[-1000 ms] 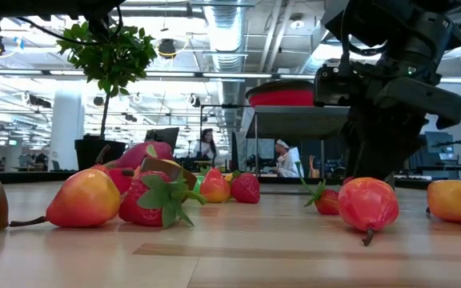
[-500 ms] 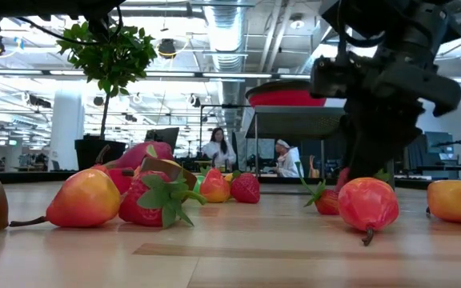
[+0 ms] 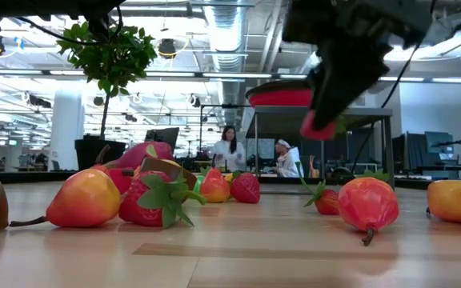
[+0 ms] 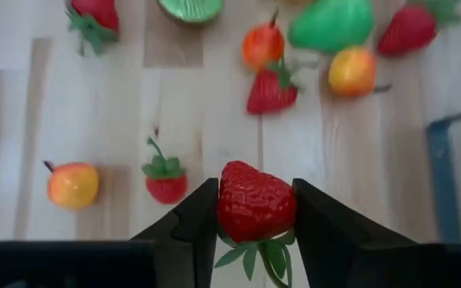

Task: Pick & Place Fruit
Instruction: Put the strawberry into the red colander on the shelf

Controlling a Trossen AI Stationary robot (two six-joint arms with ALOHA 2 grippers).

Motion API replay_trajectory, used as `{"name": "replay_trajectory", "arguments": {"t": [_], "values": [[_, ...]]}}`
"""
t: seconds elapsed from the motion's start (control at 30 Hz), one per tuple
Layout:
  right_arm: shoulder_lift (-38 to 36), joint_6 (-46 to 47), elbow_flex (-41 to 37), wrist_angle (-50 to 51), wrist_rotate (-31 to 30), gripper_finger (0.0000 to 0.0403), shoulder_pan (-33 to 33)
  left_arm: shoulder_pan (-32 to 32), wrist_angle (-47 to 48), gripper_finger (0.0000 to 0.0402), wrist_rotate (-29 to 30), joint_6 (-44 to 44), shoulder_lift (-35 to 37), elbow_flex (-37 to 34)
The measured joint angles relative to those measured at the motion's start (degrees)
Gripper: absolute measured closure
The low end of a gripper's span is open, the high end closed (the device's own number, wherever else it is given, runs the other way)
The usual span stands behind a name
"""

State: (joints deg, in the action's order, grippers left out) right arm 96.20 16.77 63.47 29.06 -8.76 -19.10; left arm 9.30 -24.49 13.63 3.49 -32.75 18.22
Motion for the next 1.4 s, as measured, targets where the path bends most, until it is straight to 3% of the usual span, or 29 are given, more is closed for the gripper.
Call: {"name": "replay_trajectory", "arguments": {"t": [0.23,0.4,0.83,1.4], "values": [[0.0,-6.08,8.67,5.84,-0.01,0.0263,1.34,0.0,0.0,0.0399,0.0,0.0,0.0,0.0],[0.0,-10.94,15.71,11.64,-0.02,0.0276,3.03,0.0,0.0,0.0399,0.02,0.0,0.01,0.0],[-0.01,-22.13,32.98,27.64,-0.08,0.0275,11.49,0.0,0.0,0.0399,0.0,0.0,0.02,0.0],[-0.02,-37.99,39.22,32.45,-0.03,0.0273,30.86,0.0,0.0,0.0399,0.01,-0.07,0.02,0.0]]}}
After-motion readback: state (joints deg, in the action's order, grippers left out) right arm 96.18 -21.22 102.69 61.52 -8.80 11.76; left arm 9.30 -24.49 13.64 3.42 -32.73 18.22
